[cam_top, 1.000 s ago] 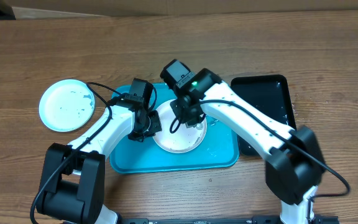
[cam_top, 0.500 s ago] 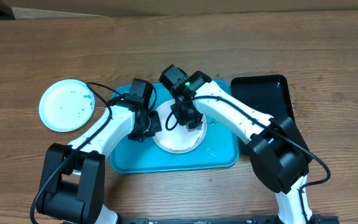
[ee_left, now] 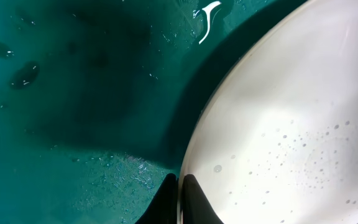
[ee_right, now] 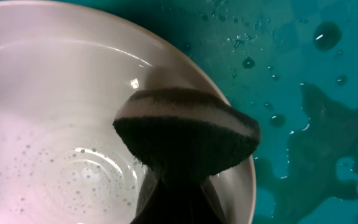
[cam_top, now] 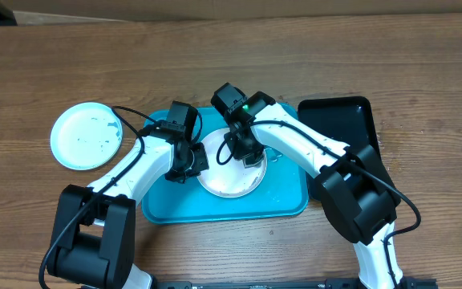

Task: Clean dirty plates on tray and stack at the side
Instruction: 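Scrub the held pink plate with the sponge in right gripper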

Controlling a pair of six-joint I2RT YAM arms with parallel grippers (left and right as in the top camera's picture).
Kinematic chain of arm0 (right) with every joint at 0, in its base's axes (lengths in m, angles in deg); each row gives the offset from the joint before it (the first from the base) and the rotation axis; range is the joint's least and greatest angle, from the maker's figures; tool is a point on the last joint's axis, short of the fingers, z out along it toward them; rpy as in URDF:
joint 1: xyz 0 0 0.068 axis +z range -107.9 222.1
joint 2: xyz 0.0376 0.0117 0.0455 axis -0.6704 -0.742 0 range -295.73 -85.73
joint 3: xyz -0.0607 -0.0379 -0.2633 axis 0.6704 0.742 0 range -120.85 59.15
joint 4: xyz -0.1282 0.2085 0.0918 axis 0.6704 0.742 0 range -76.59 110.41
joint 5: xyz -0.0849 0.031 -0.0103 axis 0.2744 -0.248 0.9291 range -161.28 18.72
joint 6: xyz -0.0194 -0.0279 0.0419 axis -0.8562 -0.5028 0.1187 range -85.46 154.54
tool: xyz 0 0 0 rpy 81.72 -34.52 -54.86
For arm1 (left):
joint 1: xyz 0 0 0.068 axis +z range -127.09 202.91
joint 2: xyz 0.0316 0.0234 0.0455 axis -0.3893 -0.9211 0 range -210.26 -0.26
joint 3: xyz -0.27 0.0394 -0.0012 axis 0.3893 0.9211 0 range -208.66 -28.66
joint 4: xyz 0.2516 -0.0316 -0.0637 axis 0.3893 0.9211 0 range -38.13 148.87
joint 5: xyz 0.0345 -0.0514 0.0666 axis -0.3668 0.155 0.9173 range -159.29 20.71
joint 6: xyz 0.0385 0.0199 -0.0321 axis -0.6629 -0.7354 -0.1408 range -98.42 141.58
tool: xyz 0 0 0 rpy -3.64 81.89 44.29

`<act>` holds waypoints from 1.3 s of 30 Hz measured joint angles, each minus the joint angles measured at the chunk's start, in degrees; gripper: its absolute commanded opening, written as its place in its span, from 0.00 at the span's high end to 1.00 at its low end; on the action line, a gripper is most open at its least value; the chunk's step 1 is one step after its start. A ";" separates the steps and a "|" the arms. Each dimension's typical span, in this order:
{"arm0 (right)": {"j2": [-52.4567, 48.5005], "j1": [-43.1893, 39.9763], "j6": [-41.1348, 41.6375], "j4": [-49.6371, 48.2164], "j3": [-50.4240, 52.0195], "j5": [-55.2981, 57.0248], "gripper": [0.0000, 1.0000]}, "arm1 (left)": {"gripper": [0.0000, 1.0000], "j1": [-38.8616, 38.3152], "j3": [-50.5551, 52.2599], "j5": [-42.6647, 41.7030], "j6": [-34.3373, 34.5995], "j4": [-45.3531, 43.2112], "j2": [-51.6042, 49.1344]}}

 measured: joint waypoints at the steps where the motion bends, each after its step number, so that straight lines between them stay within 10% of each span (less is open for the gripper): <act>1: 0.00 0.00 0.00 -0.37 0.42 0.00 0.96 | 0.96 0.00 0.00 0.00 0.00 0.00 0.00; 29: 1.51 -1.64 -0.98 -9.90 8.37 -26.97 0.96 | 0.96 0.02 0.04 0.68 0.00 0.68 0.00; 39: 0.46 -7.39 -4.42 2.14 -1.99 -34.29 0.96 | 0.96 0.02 0.02 0.42 -0.02 0.61 0.00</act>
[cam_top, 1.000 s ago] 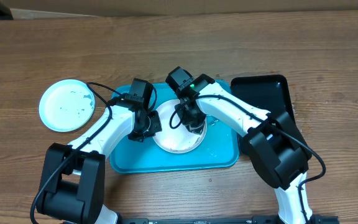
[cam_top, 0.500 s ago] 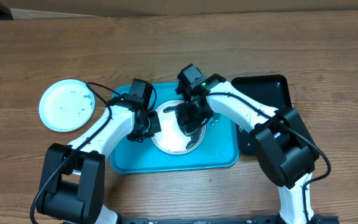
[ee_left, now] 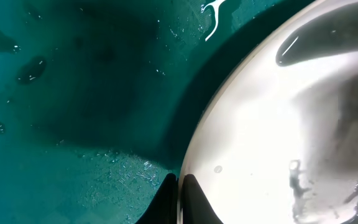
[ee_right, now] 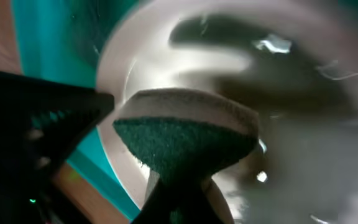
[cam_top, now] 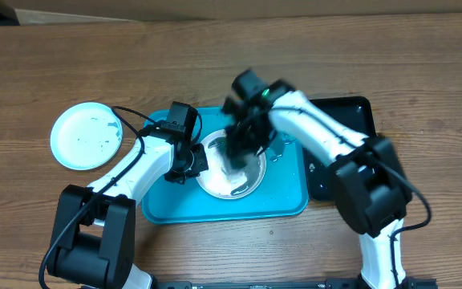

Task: Clean dirty plates on tray and stack at the side
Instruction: 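Scrub the held pink plate with the sponge in right gripper, then return the sponge to the black tray and release it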

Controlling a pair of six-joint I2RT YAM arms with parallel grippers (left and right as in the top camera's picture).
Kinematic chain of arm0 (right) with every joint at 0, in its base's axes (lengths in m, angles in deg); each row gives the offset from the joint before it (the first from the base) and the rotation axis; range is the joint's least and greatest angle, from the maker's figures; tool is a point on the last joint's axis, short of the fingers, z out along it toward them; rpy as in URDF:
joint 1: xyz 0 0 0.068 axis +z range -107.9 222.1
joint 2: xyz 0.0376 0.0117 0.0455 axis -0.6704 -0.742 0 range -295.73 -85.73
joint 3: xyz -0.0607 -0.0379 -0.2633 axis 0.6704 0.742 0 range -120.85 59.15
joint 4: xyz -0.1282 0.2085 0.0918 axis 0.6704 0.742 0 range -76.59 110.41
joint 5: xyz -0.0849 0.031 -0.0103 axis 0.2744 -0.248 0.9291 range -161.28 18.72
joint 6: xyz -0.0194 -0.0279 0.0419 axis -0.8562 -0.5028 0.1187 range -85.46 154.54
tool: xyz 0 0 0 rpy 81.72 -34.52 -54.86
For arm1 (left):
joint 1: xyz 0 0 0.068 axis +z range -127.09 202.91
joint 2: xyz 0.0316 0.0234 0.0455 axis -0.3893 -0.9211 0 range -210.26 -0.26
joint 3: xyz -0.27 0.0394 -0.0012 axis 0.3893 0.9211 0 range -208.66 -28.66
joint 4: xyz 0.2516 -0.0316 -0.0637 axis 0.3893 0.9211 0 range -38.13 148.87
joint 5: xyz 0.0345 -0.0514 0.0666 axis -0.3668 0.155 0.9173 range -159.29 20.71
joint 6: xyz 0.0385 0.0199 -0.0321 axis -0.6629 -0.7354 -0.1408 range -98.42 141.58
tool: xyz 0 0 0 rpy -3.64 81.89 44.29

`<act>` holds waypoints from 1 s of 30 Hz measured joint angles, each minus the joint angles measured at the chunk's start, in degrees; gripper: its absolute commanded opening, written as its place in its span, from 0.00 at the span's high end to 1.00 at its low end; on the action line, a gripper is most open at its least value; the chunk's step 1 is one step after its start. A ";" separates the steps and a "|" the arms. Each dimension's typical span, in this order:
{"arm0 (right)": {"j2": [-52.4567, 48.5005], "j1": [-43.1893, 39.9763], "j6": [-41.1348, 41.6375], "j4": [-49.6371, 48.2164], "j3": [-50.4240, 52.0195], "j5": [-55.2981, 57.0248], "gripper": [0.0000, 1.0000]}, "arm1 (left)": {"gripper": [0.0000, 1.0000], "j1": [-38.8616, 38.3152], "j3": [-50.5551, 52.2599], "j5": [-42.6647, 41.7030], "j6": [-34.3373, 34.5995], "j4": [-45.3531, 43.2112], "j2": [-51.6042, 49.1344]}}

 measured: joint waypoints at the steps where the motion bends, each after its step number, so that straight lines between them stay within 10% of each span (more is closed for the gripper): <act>1: 0.11 -1.38 -0.59 1.68 -1.57 -0.22 0.96 | 0.96 0.00 0.02 0.00 0.00 0.00 0.00; 15: 4.37 -18.84 -5.84 17.57 -5.09 14.80 0.96 | 0.96 0.00 0.02 0.00 0.02 -0.02 0.00; 30: 4.39 -28.72 -5.92 9.40 5.05 26.03 0.88 | 0.95 0.00 0.02 0.00 0.00 -0.09 0.00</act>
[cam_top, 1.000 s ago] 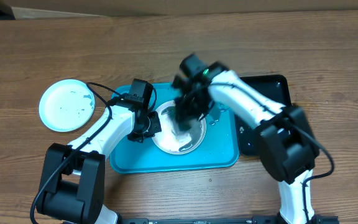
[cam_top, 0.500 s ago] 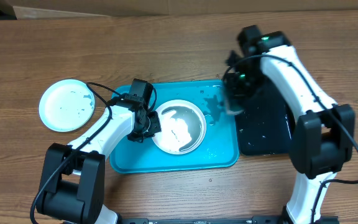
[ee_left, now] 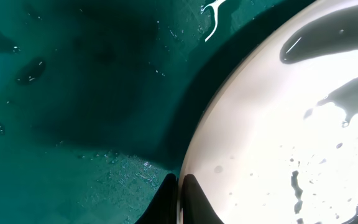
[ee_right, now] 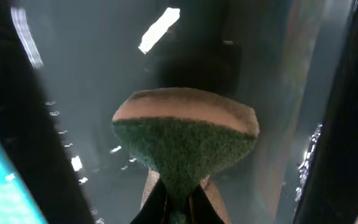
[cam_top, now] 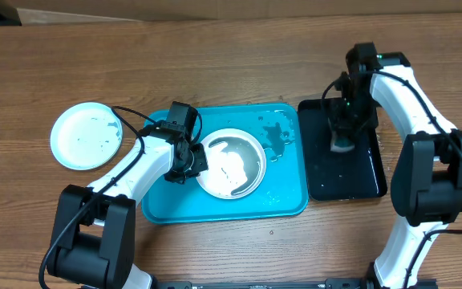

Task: Clean dirty plates on tray and stack at the side
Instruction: 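Return the sponge to the black tray and release it, then raise right arm away to the upper right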

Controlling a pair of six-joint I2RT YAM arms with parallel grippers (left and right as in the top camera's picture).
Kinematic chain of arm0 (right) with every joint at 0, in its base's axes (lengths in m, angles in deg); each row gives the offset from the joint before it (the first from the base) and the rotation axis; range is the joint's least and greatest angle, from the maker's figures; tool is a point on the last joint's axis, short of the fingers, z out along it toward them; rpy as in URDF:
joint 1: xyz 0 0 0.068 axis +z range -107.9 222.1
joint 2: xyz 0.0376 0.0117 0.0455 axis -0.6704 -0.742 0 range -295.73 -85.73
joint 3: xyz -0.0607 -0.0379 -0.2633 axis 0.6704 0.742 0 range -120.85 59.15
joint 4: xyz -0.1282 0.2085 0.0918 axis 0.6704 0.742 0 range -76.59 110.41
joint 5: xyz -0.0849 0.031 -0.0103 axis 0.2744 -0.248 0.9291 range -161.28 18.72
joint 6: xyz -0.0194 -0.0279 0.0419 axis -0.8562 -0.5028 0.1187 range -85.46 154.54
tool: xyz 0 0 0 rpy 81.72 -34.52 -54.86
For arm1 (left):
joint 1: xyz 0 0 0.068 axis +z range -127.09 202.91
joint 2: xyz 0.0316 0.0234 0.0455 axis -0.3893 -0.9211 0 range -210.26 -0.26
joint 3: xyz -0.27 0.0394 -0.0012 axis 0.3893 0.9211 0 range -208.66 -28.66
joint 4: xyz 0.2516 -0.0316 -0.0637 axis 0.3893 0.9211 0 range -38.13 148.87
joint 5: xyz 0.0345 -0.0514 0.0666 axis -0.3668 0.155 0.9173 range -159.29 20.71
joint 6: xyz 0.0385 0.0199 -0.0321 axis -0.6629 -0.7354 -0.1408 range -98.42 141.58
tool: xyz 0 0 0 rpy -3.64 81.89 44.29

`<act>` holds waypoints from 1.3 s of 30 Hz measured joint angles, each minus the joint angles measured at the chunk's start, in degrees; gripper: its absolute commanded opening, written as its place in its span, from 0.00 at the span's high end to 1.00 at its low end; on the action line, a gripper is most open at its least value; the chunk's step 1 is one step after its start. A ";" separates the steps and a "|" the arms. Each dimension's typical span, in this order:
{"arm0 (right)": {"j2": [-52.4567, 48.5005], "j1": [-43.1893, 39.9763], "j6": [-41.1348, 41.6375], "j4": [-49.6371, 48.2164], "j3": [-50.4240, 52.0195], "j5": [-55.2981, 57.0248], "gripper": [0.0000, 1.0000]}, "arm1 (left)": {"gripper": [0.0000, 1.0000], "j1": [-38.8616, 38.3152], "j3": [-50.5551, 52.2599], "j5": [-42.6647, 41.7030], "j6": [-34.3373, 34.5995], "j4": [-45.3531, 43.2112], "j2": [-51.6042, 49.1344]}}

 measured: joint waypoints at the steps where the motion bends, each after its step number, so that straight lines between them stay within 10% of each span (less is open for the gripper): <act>1: 0.00 -0.26 0.00 -0.42 0.55 0.20 0.75 | 0.95 -0.02 0.00 0.00 0.00 -0.02 0.00; 5: 0.00 -0.81 0.35 -0.98 1.16 0.76 0.37 | 0.94 -0.02 0.00 0.00 0.02 -0.15 0.00; 9: 0.00 -0.79 -0.02 -0.76 1.01 0.57 0.20 | 0.78 -0.02 0.00 0.00 0.00 -0.17 -0.02; 39: 0.07 -25.29 7.17 2.19 -13.60 0.81 0.00 | 0.96 -0.02 0.00 -0.07 0.02 -0.79 -1.07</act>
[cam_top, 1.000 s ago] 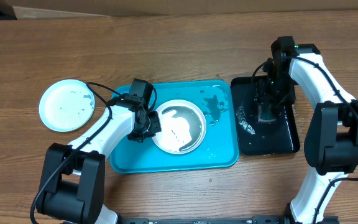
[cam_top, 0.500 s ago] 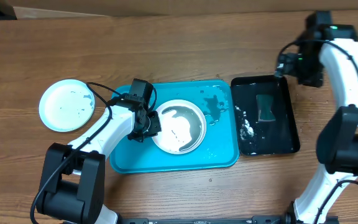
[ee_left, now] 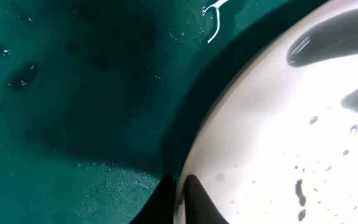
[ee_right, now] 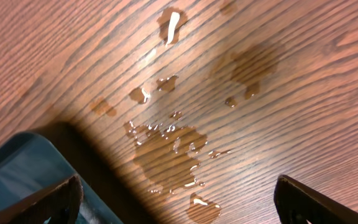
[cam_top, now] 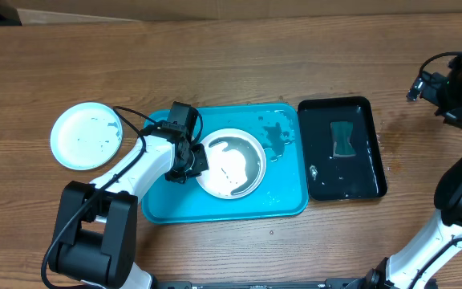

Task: Clean dirty plates on tray and stack at the side
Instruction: 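Raise right arm away to the upper right, then lift the pink plate with left gripper and carry it over the black tray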

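A wet white plate lies on the teal tray. My left gripper is shut on the plate's left rim, one finger under it and one on top. A second white plate rests on the table to the left of the tray. The green sponge lies in the black water tray. My right gripper is open and holds nothing, over bare wood at the far right edge, beyond the black tray.
Water is spilled on the wood just right of the black tray. Puddles sit on the teal tray near its top right. A cardboard edge runs along the back of the table.
My right gripper has let go of the sponge, which now lies in the black tray, and has moved out to the far right, open. The left gripper keeps its hold on the plate's rim.
My right gripper pressed the sponge on the tray's plate while the left held its rim. Then it was still on the plate, scrubbing with water on it. Then it held the sponge in the black tray. Now the sponge lies there, released.
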Controlling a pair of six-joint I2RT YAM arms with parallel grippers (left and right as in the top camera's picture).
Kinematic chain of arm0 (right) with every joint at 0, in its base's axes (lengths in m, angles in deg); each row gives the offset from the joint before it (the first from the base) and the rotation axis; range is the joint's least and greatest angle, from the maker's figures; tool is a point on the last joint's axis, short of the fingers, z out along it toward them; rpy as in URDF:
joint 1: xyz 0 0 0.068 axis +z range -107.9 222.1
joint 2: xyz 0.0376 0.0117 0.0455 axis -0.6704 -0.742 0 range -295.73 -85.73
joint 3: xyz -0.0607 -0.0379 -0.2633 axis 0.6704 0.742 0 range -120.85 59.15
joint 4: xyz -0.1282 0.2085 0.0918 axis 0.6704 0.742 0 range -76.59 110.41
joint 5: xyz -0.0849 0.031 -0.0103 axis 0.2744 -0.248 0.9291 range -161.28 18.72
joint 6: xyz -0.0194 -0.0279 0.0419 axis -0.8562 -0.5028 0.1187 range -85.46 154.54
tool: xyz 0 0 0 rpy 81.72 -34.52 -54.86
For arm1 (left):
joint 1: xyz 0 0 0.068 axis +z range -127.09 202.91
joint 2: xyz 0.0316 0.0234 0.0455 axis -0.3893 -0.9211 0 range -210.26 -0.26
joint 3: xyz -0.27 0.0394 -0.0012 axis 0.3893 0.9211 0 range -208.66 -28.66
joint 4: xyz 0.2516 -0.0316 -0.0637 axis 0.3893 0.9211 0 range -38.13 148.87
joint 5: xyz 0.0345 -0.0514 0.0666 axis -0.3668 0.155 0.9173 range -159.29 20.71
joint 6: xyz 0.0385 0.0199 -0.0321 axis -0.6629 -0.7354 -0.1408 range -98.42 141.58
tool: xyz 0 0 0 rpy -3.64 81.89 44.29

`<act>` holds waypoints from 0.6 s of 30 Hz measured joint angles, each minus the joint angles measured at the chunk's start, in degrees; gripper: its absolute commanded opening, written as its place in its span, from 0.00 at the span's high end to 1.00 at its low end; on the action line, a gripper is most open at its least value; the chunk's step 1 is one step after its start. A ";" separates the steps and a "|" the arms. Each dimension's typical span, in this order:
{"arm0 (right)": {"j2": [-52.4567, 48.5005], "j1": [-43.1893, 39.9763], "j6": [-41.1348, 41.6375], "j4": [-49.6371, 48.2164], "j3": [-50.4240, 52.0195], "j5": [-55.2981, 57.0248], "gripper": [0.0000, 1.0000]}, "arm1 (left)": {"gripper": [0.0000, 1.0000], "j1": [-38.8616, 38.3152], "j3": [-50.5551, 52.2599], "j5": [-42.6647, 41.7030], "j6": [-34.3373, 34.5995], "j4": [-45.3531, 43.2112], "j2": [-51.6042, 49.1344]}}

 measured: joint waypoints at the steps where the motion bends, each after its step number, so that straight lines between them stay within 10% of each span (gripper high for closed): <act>1: 0.00 -0.07 -0.02 -0.20 0.00 -0.02 0.00 | 0.96 0.00 0.00 -0.02 0.04 0.00 0.00; 18: 0.00 -0.09 0.02 -1.40 0.00 -0.07 0.00 | 0.96 0.00 -15.02 3.17 0.00 15.06 -0.13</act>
